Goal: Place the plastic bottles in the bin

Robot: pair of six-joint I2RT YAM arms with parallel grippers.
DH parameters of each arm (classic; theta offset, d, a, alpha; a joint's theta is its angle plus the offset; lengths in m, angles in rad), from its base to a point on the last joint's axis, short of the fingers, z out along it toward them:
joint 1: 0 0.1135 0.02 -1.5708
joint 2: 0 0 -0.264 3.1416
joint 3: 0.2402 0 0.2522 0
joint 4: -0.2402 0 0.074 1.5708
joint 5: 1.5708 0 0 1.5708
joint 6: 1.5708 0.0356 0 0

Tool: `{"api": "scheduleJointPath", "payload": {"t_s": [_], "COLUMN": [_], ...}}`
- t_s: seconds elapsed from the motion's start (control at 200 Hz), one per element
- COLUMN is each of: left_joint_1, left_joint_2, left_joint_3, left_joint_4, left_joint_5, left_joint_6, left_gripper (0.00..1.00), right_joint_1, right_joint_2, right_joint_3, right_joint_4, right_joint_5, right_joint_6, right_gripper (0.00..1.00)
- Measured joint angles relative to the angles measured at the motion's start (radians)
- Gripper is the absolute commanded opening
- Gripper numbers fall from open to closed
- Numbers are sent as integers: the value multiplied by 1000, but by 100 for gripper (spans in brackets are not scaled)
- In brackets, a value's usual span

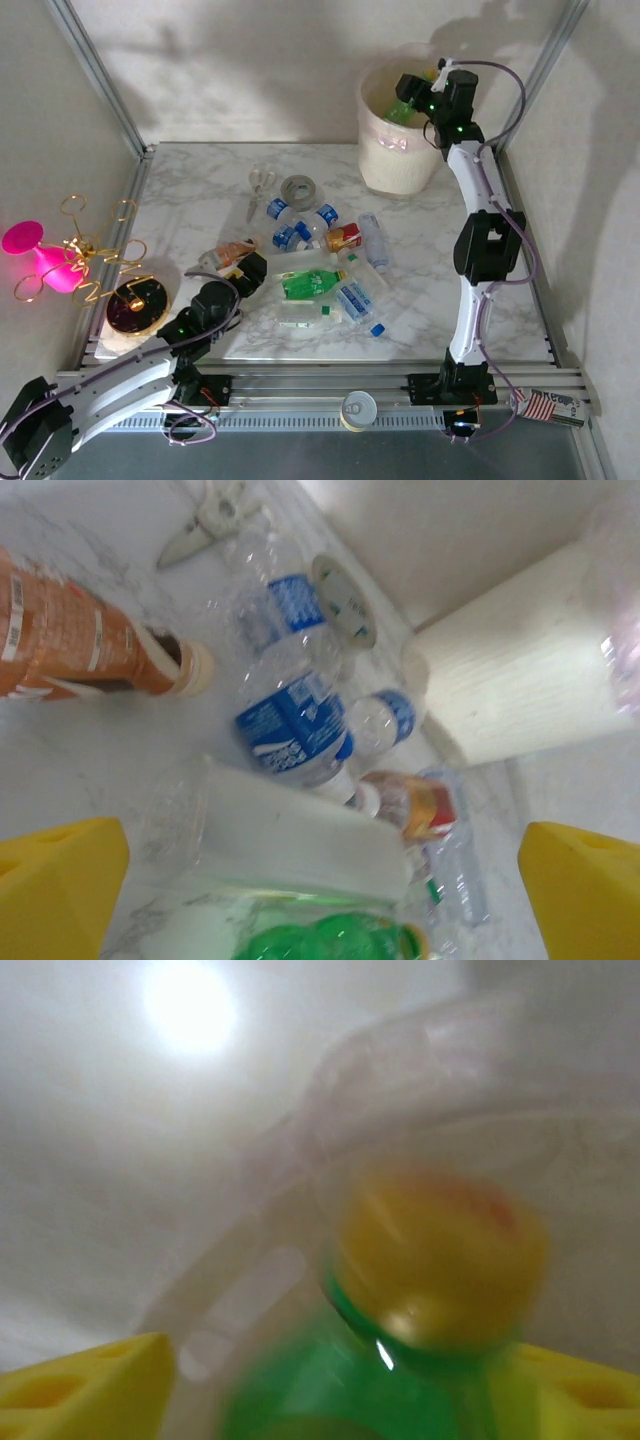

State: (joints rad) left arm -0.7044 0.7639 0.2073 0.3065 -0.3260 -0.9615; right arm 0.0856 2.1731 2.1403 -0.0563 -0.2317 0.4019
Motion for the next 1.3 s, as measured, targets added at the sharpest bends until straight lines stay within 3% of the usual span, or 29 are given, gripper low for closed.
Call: {"api": "scheduleJointPath", "payload": {"t_s": [0.23,0.461,0.651,0.901,1.117,1.297], "left_joint_1": [2,2,2,2,1,1], "left_joint_2": [142,225,278,388,467,513], "left_joint_3": [77,114,148,226,266,296], "left_joint_4": [-4,5,11,45,106,140], "left_joint_5": [122,159,163,177,177,177], "left_joint_6": [77,107,121,125,120,116], "left_gripper": [100,100,100,100,100,100], "right_joint_1": [0,2,46,208,250,262], "right_joint_2": [23,-74,-363,-754,-960,-1003], "right_joint_3": [76,39,-284,-787,-1161,-1329], "right_joint_4": [-45,-96,-97,-43,5,-16], "right_joint_5": [-5,-42,-45,4,31,23], "right_joint_6": [-16,-74,-134,-171,-96,-53], "right_gripper": [99,99,99,99,99,99]}}
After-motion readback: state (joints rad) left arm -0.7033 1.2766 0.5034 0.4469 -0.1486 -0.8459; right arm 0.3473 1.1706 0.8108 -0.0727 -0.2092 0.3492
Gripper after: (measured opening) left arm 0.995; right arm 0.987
